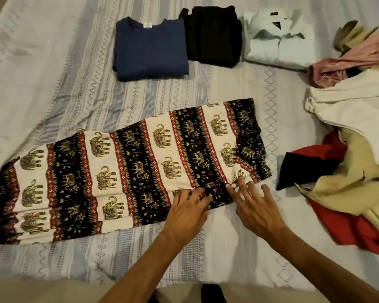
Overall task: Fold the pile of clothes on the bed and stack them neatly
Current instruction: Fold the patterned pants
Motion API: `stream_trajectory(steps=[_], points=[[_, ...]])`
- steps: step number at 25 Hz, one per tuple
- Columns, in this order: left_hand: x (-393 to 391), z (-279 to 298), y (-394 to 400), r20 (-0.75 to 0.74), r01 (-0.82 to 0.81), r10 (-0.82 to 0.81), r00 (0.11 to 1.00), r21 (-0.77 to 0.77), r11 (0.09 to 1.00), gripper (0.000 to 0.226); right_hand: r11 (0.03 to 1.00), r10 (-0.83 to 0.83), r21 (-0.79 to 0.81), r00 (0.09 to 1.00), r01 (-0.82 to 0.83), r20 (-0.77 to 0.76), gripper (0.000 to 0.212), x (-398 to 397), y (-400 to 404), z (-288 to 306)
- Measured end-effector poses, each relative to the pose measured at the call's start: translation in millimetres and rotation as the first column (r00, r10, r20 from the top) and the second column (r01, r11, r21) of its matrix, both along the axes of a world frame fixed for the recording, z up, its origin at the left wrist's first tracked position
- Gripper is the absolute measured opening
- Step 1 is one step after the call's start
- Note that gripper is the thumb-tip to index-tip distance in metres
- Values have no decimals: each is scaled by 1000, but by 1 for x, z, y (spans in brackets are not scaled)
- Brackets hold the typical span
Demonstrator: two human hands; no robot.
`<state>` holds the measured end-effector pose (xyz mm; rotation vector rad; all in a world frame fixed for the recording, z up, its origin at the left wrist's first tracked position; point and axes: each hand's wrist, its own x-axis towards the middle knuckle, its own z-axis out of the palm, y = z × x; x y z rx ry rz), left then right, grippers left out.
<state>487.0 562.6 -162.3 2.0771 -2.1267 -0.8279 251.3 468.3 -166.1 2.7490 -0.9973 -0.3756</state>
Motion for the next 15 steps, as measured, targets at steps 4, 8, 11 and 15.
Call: stream_trajectory(steps=[4, 8, 11, 15], points=[[-34, -2, -21, 20, -49, 49, 999, -5, 999, 50, 999, -1, -34, 999, 3, 51, 71, -31, -28, -12], [-52, -8, -31, 47, -113, 120, 992, -117, 987, 44, 992, 83, 77, 982, -97, 167, 50, -47, -39, -19], [-69, -9, -47, -124, -329, 312, 942, -150, 932, 34, 779, -578, 480, 758, 402, 303, 37, -23, -25, -1], [-86, -3, -87, -229, -514, 501, 834, 5, 858, 43, 470, -848, 645, 511, 603, 140, 62, 12, 11, 3]])
